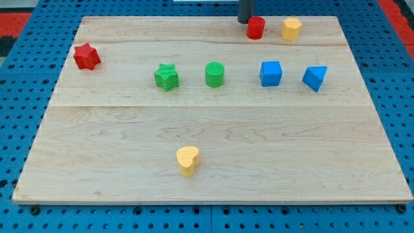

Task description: Place the red star above the green circle

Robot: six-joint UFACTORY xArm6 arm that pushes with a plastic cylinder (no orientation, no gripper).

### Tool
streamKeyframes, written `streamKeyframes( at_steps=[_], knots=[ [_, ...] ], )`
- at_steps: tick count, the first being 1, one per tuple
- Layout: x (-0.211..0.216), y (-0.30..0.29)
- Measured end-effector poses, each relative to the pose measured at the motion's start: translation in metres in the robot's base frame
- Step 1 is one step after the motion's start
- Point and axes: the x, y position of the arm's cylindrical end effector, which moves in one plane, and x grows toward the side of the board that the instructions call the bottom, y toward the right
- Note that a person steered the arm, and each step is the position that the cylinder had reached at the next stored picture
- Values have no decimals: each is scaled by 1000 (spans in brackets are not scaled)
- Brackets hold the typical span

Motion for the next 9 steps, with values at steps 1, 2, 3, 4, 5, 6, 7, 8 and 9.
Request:
streamKeyframes(
  at_steps=[1,2,3,4,5,6,7,8,9],
  knots=[
    [3,0],
    [7,-34],
    [19,-120],
    [96,-155],
    [132,-223],
    [156,-300],
    [146,-343],
    [118,-297],
    [102,-286]
  ],
)
